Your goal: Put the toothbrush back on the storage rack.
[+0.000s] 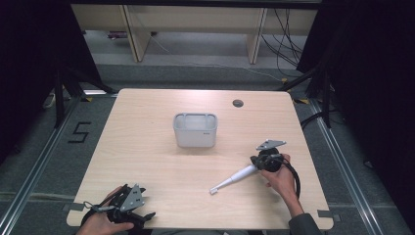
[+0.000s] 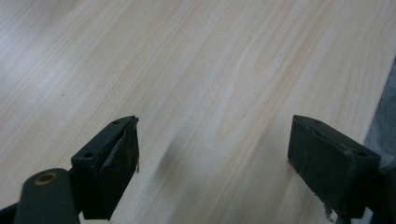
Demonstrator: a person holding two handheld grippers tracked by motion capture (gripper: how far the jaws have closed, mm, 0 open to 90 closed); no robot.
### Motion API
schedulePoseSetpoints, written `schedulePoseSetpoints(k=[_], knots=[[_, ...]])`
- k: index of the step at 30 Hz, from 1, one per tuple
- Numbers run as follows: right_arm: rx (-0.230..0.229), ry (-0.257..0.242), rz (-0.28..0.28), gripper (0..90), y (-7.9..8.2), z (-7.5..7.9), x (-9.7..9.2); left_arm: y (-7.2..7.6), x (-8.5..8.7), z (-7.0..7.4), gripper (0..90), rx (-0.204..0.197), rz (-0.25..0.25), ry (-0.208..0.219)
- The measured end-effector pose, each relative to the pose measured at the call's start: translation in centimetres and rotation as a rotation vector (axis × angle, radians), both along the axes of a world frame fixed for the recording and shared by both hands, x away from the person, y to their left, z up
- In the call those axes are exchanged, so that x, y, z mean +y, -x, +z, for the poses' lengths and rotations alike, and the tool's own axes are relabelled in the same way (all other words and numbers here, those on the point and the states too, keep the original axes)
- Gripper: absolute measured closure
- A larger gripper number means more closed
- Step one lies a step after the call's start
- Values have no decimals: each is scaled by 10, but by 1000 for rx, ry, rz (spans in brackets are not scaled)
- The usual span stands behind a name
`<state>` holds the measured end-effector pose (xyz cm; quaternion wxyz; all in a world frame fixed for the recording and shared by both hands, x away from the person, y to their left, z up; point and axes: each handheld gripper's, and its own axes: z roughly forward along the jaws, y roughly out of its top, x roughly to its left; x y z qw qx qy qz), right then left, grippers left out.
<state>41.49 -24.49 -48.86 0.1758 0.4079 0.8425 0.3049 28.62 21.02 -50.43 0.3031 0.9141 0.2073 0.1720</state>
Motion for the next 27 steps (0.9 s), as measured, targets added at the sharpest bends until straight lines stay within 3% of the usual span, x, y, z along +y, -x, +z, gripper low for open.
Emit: schedulePoseSetpoints(k=[3, 4, 5, 11, 14, 15, 27], knots=[[30, 8, -2, 893, 5, 1, -2, 1, 0, 0, 164, 2, 2, 2], [-15, -6, -3, 892, 6, -3, -1, 0, 0, 0, 163, -1, 1, -1], [24, 19, 3, 892, 8, 1, -2, 0, 0, 0, 163, -1, 0, -1], [18, 50, -6, 892, 23, 5, 0, 0, 0, 0, 163, -1, 0, -1], [0, 66, 14, 891, 24, 4, -2, 0, -1, 0, 163, 1, -3, -1], [19, 62, 0, 890, 28, 4, -3, 1, -1, -1, 163, 9, -3, 13], [32, 56, -18, 886, 47, 4, -16, 1, 0, 0, 163, 5, 8, 3]])
